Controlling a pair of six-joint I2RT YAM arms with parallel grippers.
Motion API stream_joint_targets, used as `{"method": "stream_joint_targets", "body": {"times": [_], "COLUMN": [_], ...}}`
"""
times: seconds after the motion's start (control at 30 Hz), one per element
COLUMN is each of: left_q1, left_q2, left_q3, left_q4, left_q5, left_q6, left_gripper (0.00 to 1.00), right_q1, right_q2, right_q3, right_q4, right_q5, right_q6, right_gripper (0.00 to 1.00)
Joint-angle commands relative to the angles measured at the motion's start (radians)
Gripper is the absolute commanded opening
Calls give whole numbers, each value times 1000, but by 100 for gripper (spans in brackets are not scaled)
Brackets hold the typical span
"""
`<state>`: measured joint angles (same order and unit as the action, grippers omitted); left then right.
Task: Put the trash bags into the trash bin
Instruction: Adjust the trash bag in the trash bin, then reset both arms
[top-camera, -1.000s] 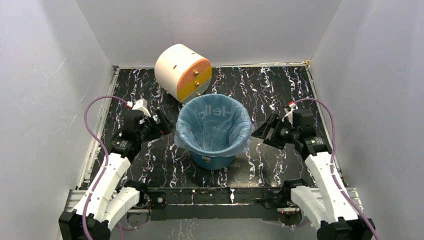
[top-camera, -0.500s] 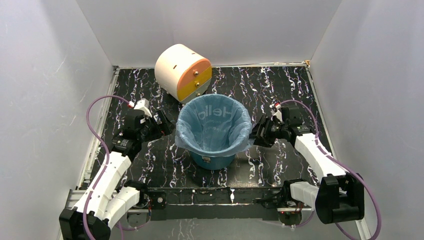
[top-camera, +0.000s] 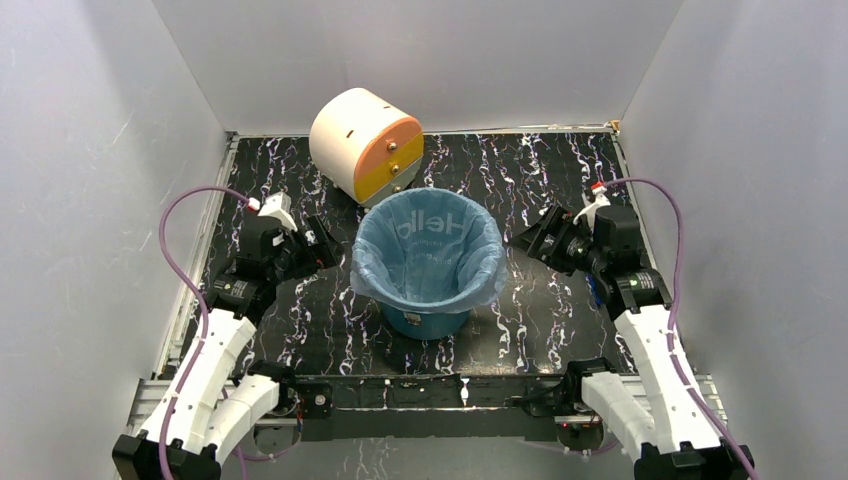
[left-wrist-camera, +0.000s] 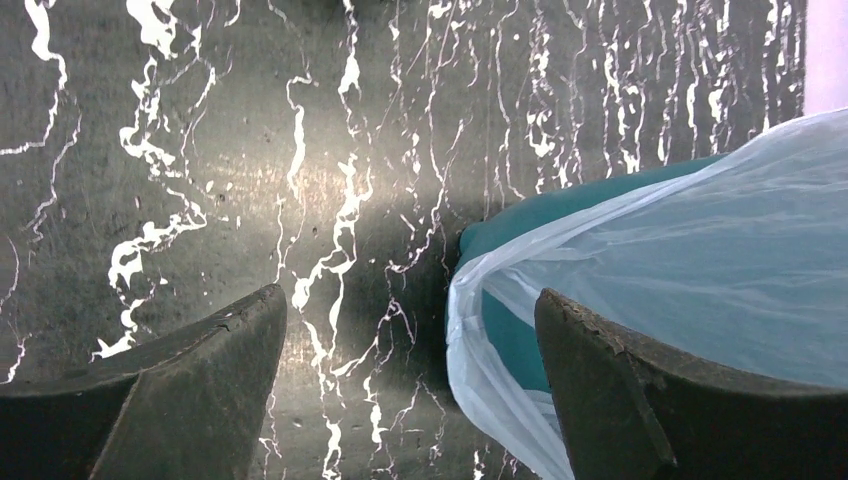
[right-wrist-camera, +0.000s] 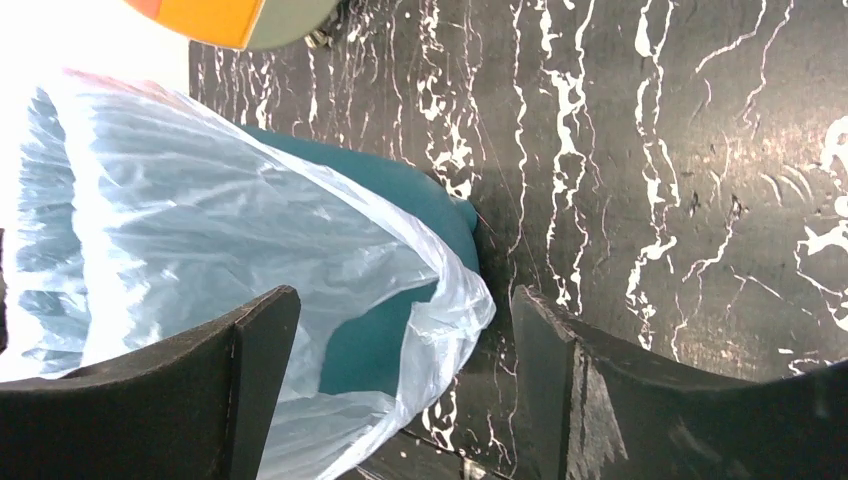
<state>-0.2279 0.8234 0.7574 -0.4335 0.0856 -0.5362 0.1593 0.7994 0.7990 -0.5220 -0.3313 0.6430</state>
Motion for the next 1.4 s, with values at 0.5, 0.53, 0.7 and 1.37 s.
{"method": "stream_joint_targets", "body": {"times": [0.5,0.53,0.7,1.37], "left_q1": [2,2,3,3], "left_q2": [78,81,105,16], "left_q3": [42,32,-11,126], "left_q4": [116,131,220,-57], "left_q5": [337,344,372,-236], "left_q6": [48,40,-24,12], "left_gripper": [86,86,86,94], "right_q1": [61,80,187,190], "right_q2": [249,264,326,-44], "right_q3": [156,163,194,155], "right_q4": [-30,-36,-77,63], "right_q5": [-318,-321,-226,504], "right_q6": [-153,-161,-162,-158], "right_gripper": [66,66,66,93]}}
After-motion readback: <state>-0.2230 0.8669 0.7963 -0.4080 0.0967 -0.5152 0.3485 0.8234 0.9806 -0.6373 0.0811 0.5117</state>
